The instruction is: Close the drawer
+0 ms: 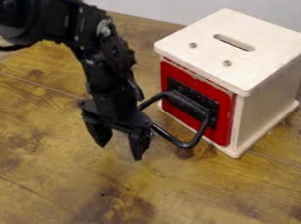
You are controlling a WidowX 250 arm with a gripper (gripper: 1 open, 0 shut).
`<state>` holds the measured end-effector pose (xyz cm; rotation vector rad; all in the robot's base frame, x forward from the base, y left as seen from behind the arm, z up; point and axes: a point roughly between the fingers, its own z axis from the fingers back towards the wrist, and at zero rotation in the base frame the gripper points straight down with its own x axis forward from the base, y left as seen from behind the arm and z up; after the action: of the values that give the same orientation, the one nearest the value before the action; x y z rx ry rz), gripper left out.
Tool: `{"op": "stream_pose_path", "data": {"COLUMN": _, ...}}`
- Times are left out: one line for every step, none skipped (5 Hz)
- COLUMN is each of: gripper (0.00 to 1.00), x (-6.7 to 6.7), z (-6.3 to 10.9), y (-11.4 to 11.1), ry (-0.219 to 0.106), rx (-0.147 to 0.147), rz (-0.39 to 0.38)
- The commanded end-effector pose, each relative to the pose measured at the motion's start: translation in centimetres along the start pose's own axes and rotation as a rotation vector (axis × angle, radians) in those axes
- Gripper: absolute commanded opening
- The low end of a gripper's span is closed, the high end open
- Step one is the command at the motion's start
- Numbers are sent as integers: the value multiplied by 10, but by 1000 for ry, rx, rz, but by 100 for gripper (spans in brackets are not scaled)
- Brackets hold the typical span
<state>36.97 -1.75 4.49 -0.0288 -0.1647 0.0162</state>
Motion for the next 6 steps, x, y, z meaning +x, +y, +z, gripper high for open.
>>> {"op": "stream_pose_path", "data": {"gripper": 100, "x": 18, "z": 34, "y": 5, "ry": -110, "rx": -4, "rz": 13}}
{"op": "stream_pose_path", "data": {"gripper": 100, "x": 17, "z": 33, "y": 5, "ry": -106, "rx": -6, "rz": 14}}
{"op": "stream_pose_path", "data": {"gripper": 100, "x": 17, "z": 31, "y": 5, "ry": -102, "rx": -8, "rz": 16}}
{"op": "stream_pose_path", "data": {"gripper": 100, "x": 16, "z": 30, "y": 5, "ry": -98, "rx": -10, "rz": 16}}
{"op": "stream_pose_path", "data": {"gripper": 100, "x": 17, "z": 29, "y": 5, "ry": -93, "rx": -11, "rz": 17}}
{"op": "stream_pose_path", "data": {"gripper": 100, "x": 17, "z": 27, "y": 5, "ry": -88, "rx": -11, "rz": 18}}
